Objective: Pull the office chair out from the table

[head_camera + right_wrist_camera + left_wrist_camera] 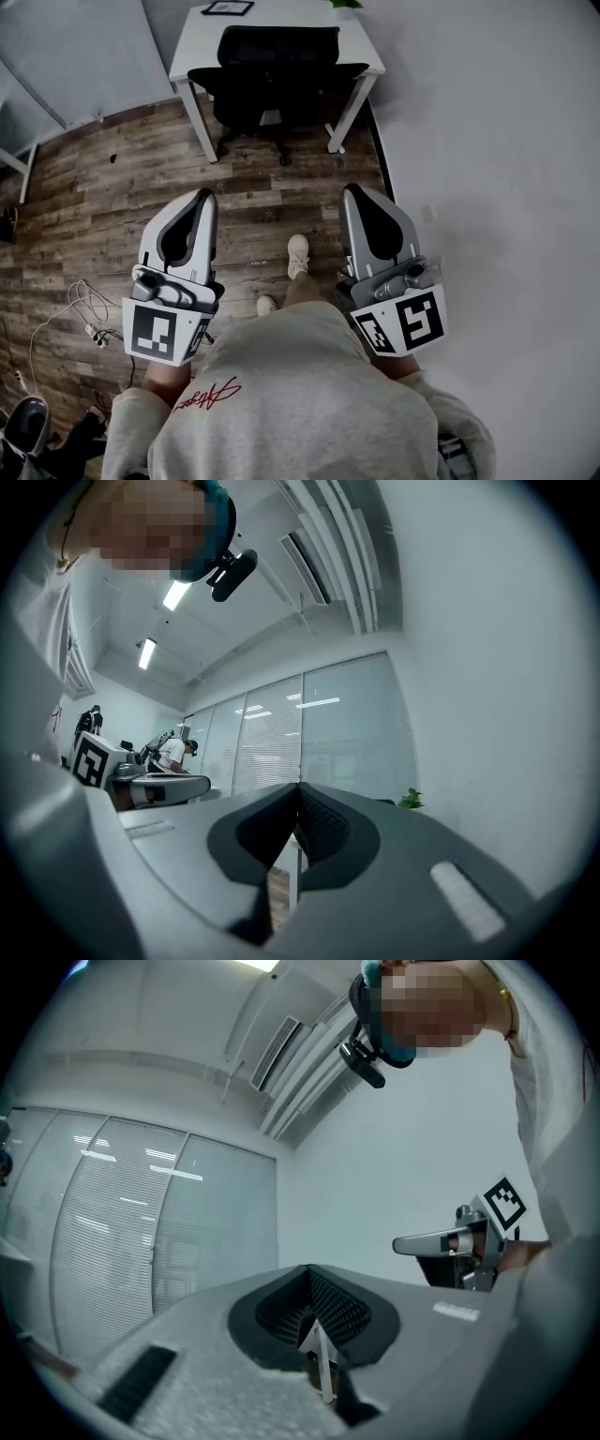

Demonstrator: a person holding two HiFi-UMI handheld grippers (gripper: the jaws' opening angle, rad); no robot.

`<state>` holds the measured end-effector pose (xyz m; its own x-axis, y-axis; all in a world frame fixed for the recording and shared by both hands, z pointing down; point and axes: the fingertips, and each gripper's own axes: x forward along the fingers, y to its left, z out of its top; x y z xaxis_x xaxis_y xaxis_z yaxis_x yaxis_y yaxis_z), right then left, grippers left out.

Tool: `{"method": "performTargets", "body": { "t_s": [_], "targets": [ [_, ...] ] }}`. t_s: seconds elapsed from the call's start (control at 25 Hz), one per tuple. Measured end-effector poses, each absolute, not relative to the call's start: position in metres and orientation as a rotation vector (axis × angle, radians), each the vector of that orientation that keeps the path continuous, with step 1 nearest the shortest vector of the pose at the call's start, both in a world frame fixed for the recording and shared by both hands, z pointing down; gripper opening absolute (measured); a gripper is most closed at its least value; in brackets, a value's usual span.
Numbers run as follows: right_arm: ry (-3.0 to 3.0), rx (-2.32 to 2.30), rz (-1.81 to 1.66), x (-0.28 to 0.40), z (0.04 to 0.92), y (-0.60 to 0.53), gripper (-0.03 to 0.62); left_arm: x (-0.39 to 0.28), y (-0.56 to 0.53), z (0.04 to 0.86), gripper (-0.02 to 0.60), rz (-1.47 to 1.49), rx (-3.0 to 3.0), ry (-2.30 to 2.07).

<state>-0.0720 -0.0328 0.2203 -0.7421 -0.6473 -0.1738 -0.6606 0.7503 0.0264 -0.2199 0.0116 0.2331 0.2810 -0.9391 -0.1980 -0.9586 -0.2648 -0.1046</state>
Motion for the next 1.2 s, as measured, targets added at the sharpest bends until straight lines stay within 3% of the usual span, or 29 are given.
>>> {"method": "performTargets", "body": {
  "t_s": [0.52, 1.2],
  "targets": [
    [2.793, -0.988, 0.145, -0.086, 0.212, -0.072, 0.002, -0.237, -0.019, 0.229, -0.005, 0.130, -2.275, 1.823],
    [2.833, -0.957, 0.107, -0.105, 0.218, -0.208, 0.002, -0.268, -0.145, 0.230, -0.005, 0.087, -2.214, 1.913]
  ]
}}
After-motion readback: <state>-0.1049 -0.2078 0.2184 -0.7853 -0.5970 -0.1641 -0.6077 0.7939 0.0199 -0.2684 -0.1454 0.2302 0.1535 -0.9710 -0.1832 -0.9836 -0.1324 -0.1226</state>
